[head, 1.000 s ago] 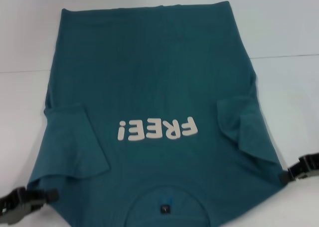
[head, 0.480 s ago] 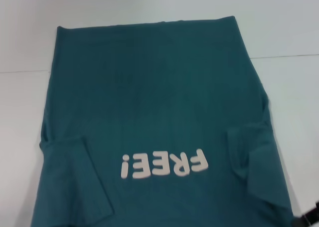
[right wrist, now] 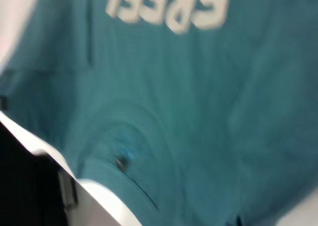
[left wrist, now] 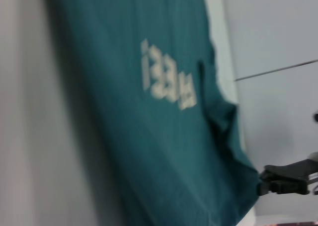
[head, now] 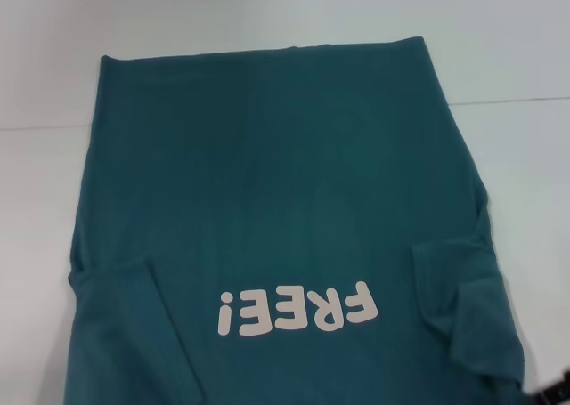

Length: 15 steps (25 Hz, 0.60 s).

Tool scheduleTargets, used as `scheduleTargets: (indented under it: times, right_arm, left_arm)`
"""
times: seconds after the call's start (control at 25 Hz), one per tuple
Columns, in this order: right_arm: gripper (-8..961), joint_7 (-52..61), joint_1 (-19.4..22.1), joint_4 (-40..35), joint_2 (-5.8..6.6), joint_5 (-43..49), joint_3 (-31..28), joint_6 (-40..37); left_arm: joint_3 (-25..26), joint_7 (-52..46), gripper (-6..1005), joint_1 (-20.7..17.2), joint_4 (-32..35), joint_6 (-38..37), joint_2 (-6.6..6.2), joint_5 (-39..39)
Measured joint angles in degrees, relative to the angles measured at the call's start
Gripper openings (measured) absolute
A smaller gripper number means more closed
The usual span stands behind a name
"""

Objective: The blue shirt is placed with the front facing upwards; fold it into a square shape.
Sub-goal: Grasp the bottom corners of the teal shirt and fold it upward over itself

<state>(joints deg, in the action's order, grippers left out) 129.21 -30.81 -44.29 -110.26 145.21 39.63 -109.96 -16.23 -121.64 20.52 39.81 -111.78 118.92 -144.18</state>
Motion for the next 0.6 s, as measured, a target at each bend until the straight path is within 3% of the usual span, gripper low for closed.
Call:
scheduleTargets:
  times: [0.24,0.6]
  right_arm:
    - [103,2.5,-1.1,0.5,-0.58,-7.6,-4.3,4.4]
    - [114,8.8,-5.1,4.2,-1.82,-9.3,-4.3,23.7]
  left_arm:
    - [1.0,-7.3,44,5.4,-4.9,6.8,-1.41,5.1]
    - [1.0,-11.6,43,15.4,-11.7,26.2,-2.04,6.6]
